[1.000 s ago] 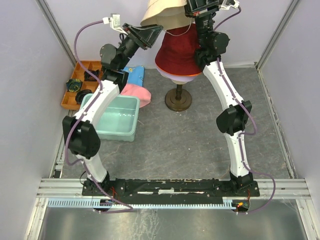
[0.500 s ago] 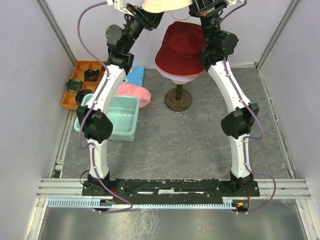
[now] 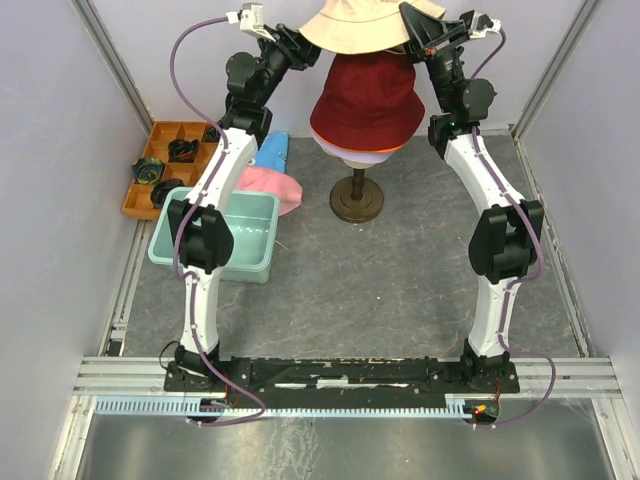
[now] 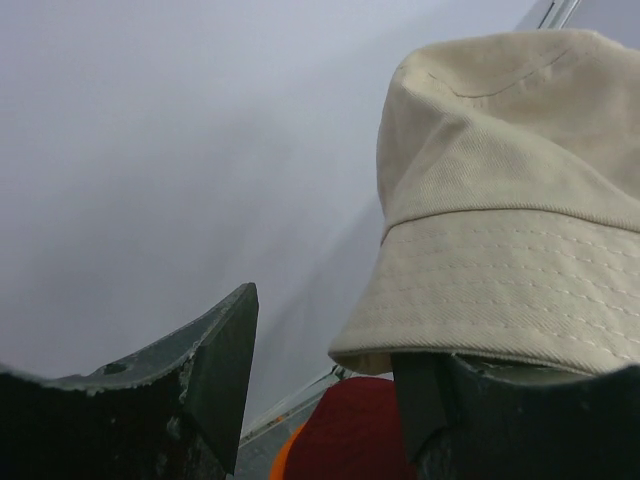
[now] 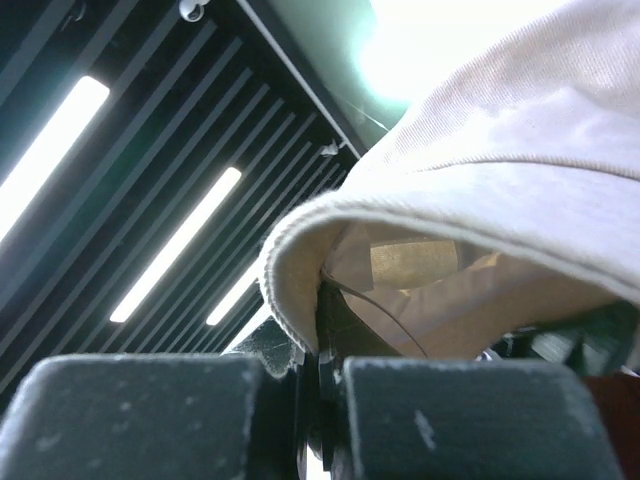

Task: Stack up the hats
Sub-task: Stack the hat on the hat.

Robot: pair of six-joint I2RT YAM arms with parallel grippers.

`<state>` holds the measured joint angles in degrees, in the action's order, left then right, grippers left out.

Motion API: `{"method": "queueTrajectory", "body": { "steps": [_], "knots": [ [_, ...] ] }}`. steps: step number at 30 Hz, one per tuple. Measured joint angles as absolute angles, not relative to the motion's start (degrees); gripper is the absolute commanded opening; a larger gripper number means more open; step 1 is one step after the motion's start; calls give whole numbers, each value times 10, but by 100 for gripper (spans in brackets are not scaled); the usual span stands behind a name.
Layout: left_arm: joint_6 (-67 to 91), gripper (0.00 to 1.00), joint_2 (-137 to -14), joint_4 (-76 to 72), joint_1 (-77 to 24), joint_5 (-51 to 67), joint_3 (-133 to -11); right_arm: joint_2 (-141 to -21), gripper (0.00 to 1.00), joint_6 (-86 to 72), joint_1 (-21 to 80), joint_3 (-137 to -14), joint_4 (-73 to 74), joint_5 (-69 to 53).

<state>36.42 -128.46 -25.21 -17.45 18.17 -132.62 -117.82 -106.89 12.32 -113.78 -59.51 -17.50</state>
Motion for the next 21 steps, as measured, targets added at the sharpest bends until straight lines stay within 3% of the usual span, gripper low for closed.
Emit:
{"method": "queueTrajectory", "body": {
  "steps": [10,21],
  "knots": [
    [362,59,-1284,-264,-164,180,-1288,-1146,0,-1105,118,-1063,-592,-237],
    [352,58,-1184,-307,-164,180,-1051,-1054,0,-1114,116,-933,-592,-295]
  ]
}}
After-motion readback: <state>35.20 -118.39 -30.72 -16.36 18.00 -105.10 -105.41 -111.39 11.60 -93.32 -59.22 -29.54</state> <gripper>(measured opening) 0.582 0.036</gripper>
